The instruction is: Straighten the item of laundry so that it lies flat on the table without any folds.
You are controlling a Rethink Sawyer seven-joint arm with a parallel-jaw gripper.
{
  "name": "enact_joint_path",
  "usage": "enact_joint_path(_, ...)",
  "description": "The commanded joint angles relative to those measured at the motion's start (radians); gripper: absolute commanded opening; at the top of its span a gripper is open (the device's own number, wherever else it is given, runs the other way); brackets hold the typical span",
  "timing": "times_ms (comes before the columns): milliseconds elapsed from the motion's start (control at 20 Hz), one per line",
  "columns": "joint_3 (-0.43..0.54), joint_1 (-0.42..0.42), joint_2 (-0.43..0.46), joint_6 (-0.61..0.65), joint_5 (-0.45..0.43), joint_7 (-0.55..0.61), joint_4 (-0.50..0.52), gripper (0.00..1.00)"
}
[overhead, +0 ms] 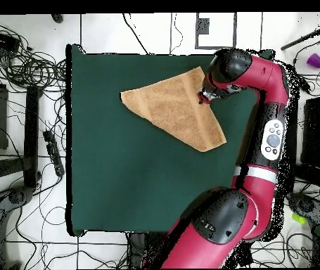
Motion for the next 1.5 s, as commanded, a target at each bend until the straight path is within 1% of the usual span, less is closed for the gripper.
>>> enact_joint_path(50,0.182,0.024,0.056,0.016,-0.353,-0.595,-0.17,1.0)
enact_joint_path(100,0.201,0.03,0.048,0.072,-0.388,-0.583,-0.179,1.0)
enact_joint_path(200,0.222,0.043,0.026,0.248,-0.421,-0.454,-0.183,1.0)
enact_joint_path(250,0.233,0.047,0.017,0.337,-0.414,-0.376,-0.176,1.0)
enact_joint_path(350,0.248,0.061,0.0,0.477,-0.356,-0.182,-0.152,1.0)
enact_joint_path(450,0.274,0.068,-0.006,0.559,-0.268,0.026,-0.127,1.0)
enact_joint_path(600,0.297,0.085,-0.013,0.623,-0.178,0.229,-0.119,1.0)
enact_joint_path(700,0.32,0.098,-0.032,0.671,-0.19,0.287,-0.134,1.0)
enact_joint_path(900,0.382,0.119,-0.067,0.756,-0.266,0.33,-0.156,1.0)
enact_joint_path(950,0.398,0.122,-0.071,0.763,-0.278,0.345,-0.16,1.0)
enact_joint_path(1000,0.421,0.128,-0.071,0.756,-0.276,0.393,-0.166,1.0)
enact_joint_path(1050,0.438,0.131,-0.065,0.737,-0.258,0.464,-0.171,1.0)
enact_joint_path(1200,0.507,0.146,-0.03,0.68,-0.259,0.649,-0.193,1.0)
enact_joint_path(1300,0.528,0.151,0.004,0.65,-0.256,0.725,-0.197,1.0)
enact_joint_path(1400,0.508,0.158,0.038,0.598,-0.229,0.763,-0.189,1.0)
enact_joint_path(1500,0.466,0.173,0.07,0.498,-0.176,0.808,-0.181,1.0)
